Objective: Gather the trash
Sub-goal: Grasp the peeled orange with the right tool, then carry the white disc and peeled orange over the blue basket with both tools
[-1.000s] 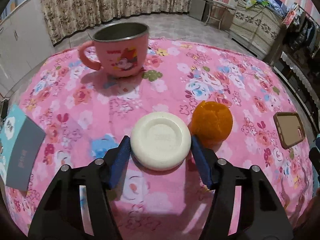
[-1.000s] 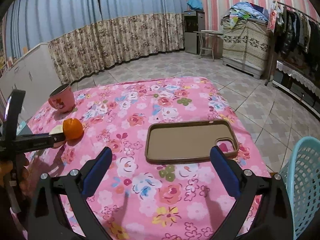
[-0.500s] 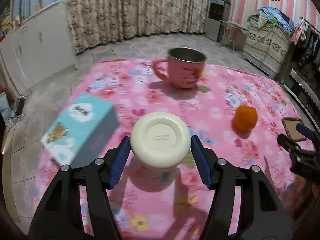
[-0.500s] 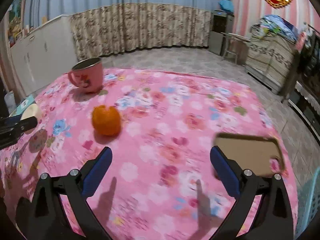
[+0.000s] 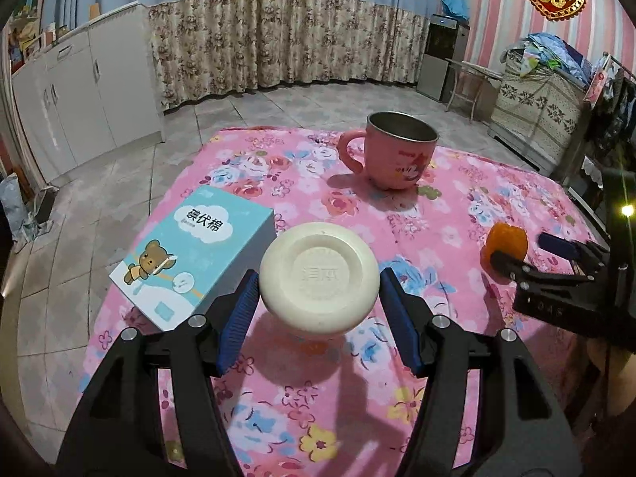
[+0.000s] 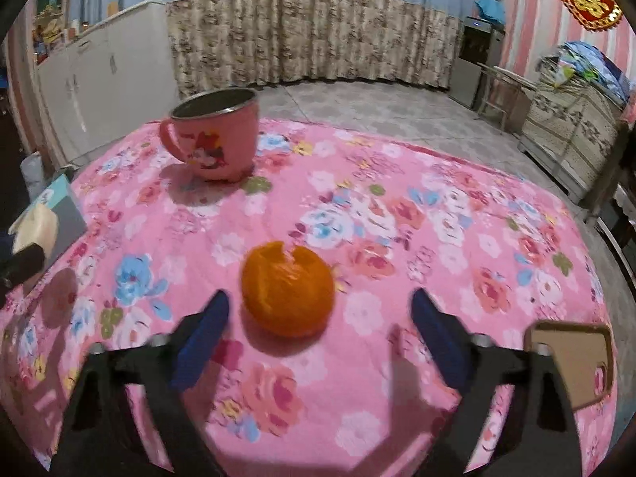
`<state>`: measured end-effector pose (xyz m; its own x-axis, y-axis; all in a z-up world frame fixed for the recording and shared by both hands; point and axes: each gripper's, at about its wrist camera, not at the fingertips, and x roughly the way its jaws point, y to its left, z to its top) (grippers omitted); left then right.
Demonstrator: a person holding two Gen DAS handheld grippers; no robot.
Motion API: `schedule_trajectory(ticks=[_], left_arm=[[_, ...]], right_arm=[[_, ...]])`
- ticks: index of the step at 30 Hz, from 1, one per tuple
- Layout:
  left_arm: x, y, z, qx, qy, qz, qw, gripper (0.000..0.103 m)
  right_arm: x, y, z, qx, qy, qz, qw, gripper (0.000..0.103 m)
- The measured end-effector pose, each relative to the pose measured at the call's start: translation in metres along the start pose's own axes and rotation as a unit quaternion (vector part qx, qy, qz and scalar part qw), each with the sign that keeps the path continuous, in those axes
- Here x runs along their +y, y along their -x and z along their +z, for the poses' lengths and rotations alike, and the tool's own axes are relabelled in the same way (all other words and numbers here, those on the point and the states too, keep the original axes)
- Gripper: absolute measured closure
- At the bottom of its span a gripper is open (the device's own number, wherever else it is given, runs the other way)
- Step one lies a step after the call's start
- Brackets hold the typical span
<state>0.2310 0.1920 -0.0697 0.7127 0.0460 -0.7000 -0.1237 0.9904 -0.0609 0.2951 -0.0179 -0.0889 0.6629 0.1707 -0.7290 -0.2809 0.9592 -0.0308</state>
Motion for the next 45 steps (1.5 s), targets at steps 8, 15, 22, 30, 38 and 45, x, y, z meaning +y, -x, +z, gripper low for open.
schedule_trajectory(ticks=[8, 15, 22, 30, 38, 45], left_arm=[[0.0, -0.003, -0.002, 0.004, -0.001, 0.003, 1.0, 0.042], [-0.006, 0.0, -0.003, 0.004, 0.0, 0.002, 1.0, 0.042], [-0.033, 0.022, -0.009, 0.0, -0.022, -0.005, 0.9997, 0.042], [-0.072, 0.057, -0.02, -0.006, -0.046, -0.026, 0.9986, 0.042], [-0.135, 0.089, -0.032, -0.021, -0.083, -0.062, 0.9943, 0.042], [-0.217, 0.11, -0.044, -0.04, -0.11, -0.116, 0.9862, 0.042]], right_arm=[[0.008, -0.001, -0.001, 0.012, 0.017, 0.028, 0.999, 0.059], [-0.009, 0.024, -0.005, -0.001, -0.002, 0.041, 0.999, 0.061], [-0.034, 0.072, -0.017, -0.026, -0.012, 0.038, 0.999, 0.061], [-0.085, 0.144, -0.048, -0.057, -0.026, 0.006, 0.998, 0.061], [-0.141, 0.204, -0.085, -0.081, -0.06, -0.038, 0.994, 0.061], [-0.199, 0.249, -0.12, -0.097, -0.103, -0.082, 0.987, 0.061]])
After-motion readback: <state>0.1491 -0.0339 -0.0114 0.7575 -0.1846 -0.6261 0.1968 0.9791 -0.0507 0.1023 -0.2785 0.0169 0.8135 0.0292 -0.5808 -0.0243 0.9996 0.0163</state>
